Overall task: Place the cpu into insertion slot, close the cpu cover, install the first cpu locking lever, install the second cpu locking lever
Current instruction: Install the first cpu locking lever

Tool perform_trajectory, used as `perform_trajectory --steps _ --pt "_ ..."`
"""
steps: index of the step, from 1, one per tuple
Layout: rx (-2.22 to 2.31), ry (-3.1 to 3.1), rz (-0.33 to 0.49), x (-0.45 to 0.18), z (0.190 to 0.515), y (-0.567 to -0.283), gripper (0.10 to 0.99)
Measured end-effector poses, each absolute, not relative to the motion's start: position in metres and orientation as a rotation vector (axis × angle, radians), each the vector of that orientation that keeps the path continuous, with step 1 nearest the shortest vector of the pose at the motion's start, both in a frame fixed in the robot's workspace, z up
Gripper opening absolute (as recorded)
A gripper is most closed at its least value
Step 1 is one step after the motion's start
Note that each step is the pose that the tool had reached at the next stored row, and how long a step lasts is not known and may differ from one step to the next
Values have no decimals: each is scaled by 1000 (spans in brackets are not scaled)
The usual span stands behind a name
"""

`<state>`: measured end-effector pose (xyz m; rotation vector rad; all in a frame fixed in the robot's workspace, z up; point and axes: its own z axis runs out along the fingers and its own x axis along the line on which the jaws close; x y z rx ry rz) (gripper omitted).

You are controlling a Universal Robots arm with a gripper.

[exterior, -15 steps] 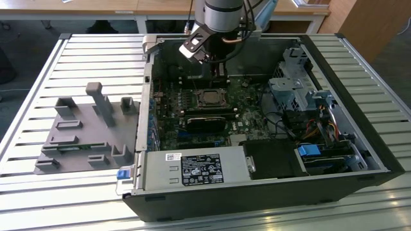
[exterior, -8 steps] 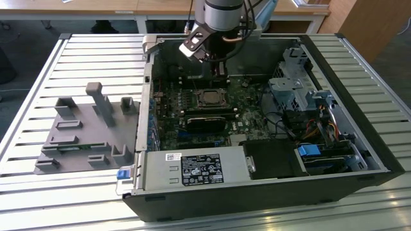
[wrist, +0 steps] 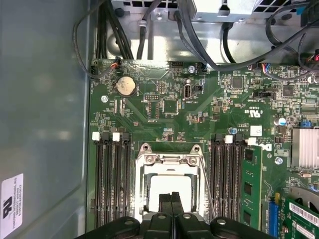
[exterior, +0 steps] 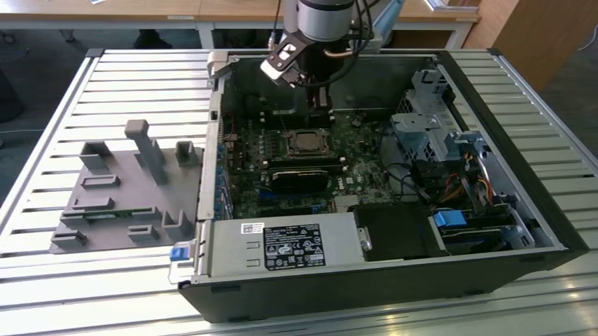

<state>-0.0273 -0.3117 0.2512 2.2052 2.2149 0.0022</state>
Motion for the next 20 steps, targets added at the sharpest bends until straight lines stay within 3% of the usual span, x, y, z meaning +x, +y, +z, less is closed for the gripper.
perform_trajectory --steps 20 --pt "2205 2215 -1 -27 275 -312 122"
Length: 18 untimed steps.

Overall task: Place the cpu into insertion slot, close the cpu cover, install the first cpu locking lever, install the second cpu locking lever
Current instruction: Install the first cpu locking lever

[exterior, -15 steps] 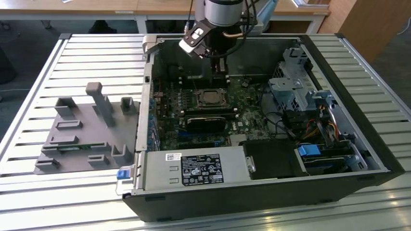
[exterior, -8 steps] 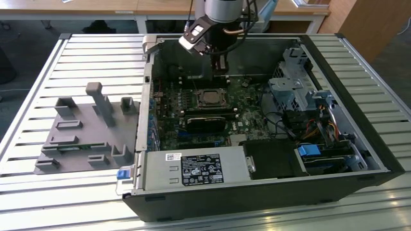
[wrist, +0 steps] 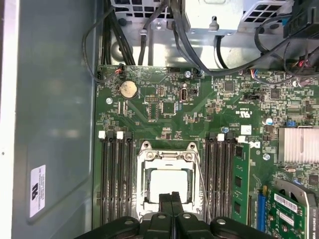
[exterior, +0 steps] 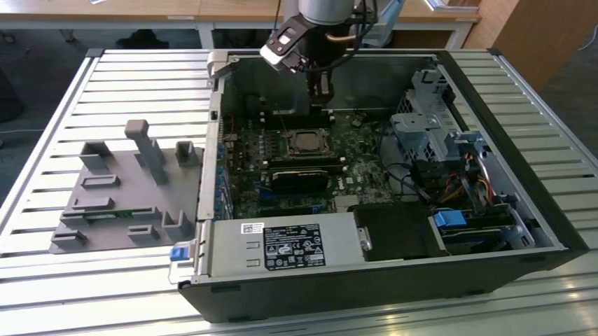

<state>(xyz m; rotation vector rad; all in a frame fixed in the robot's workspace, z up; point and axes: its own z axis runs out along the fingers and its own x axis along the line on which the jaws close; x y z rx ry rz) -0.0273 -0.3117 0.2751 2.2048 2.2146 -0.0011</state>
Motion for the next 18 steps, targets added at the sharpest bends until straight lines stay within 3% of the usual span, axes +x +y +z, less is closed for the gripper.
perform_trajectory --steps 18 --pt "2205 2215 -2 -27 295 -312 122"
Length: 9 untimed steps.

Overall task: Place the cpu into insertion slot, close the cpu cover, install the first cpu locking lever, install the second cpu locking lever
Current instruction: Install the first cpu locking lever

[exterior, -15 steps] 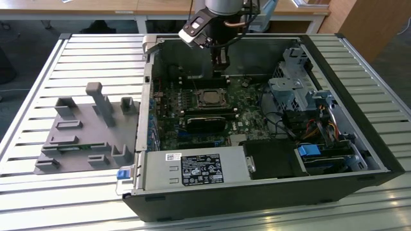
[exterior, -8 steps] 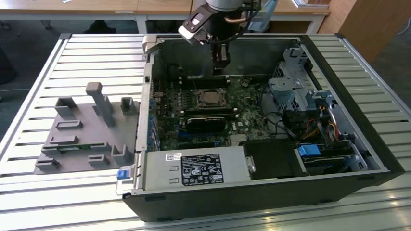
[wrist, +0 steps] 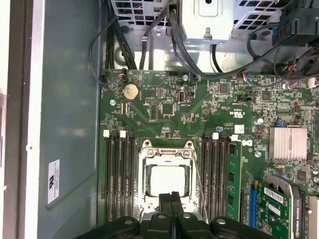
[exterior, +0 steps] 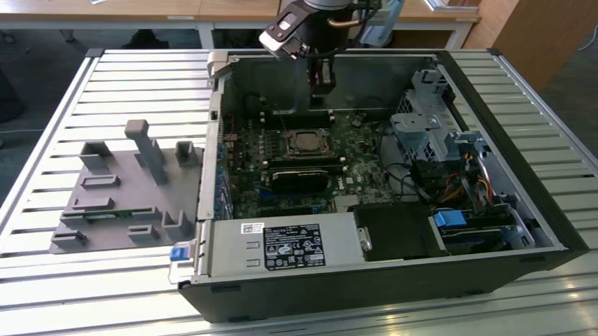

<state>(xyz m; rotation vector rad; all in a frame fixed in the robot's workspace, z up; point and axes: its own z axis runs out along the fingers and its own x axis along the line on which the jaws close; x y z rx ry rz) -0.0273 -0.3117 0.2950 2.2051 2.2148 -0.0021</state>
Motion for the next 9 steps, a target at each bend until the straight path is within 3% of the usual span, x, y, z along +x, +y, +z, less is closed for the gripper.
perform_trajectory --steps 9 --pt "2205 2215 -2 -27 306 -312 122"
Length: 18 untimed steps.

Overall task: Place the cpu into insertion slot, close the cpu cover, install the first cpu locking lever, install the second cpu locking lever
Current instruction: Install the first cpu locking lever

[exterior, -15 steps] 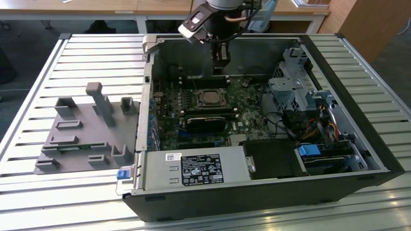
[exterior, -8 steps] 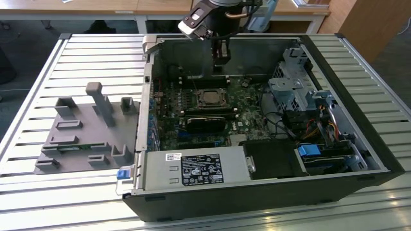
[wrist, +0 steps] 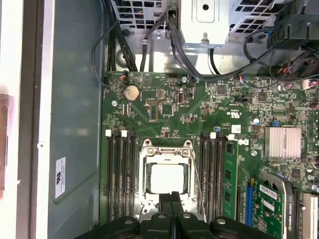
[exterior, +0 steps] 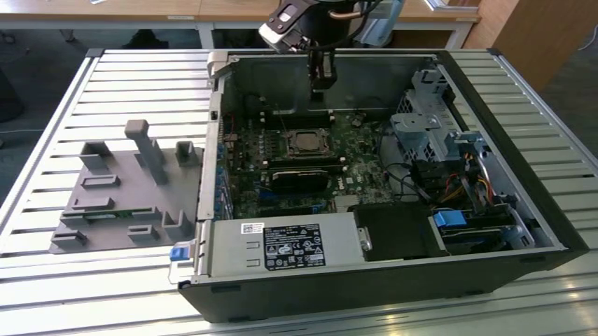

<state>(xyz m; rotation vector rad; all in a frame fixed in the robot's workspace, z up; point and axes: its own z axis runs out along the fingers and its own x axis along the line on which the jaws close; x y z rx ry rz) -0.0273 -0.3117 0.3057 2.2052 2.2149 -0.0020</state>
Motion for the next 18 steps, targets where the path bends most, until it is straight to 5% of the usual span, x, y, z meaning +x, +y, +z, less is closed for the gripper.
perform_trajectory --steps 18 --pt "2012 2392 -1 -27 315 -312 122"
